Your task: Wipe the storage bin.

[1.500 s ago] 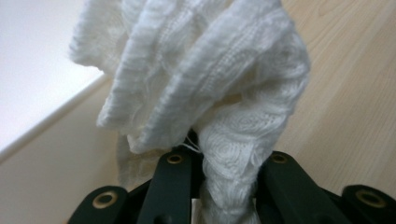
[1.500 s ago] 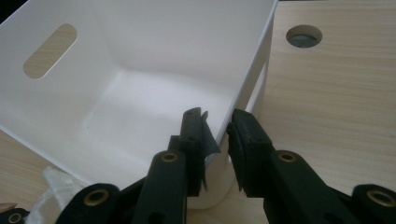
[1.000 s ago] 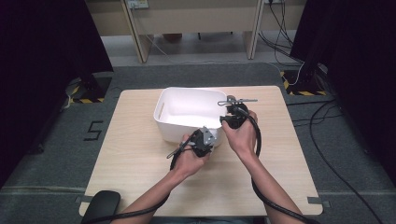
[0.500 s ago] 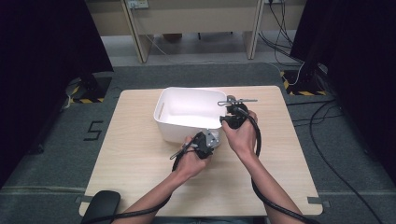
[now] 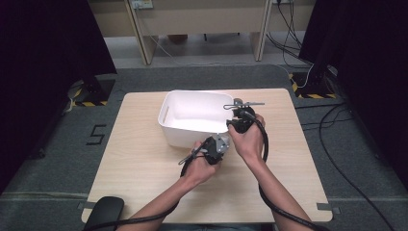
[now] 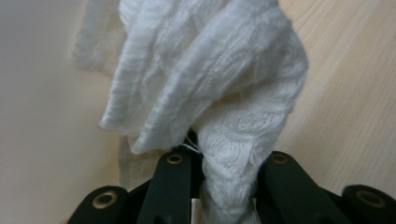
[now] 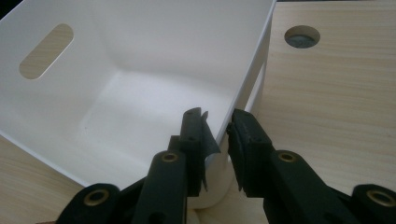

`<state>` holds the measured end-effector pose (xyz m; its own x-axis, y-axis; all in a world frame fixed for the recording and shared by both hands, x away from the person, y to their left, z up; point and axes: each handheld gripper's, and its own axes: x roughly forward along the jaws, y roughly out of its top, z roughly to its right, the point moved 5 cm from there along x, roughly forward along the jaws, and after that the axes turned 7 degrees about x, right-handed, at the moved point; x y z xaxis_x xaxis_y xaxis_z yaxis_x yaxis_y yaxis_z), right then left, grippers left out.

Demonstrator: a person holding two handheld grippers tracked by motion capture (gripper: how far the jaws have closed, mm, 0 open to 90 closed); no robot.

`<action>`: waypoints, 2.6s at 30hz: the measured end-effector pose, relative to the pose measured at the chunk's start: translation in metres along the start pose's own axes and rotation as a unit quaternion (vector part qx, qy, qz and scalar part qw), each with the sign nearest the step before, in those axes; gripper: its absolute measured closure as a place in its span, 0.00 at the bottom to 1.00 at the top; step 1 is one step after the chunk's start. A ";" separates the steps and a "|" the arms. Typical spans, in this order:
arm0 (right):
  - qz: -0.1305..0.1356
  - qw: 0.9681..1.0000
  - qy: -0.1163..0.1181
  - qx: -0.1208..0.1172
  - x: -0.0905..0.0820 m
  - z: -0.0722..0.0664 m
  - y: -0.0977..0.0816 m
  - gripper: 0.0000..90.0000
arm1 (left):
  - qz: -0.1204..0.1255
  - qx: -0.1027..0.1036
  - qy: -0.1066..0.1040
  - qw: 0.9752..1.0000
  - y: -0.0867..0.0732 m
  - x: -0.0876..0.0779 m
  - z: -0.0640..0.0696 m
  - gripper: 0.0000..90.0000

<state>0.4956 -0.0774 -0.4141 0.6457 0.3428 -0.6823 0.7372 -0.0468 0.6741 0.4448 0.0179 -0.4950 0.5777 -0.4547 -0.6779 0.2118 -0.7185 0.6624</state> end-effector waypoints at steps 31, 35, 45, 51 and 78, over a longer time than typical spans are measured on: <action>0.000 1.000 0.003 0.005 0.000 0.001 0.000 0.84 | 0.037 -0.001 0.005 0.999 0.028 -0.025 -0.010 0.88; 0.001 1.000 0.003 0.004 0.001 0.001 0.001 0.84 | 0.039 0.000 0.008 0.999 0.030 -0.027 -0.011 0.88; -0.001 1.000 0.005 0.005 0.001 0.002 0.002 0.83 | 0.031 0.003 0.005 1.000 0.022 -0.033 -0.013 0.88; 0.003 1.000 0.002 0.006 0.002 0.003 0.003 0.80 | 0.018 -0.004 0.012 1.000 0.001 -0.047 -0.024 0.88; -0.034 0.999 -0.014 0.016 0.015 0.007 0.013 0.83 | -0.021 -0.098 0.096 0.990 -0.111 -0.128 -0.109 0.88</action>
<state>0.5161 -0.0790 -0.4176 0.5989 0.3206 -0.7339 0.7850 -0.0537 0.6172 0.4337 0.2132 -0.4465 0.7004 -0.3041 -0.6458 0.3776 -0.6099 0.6968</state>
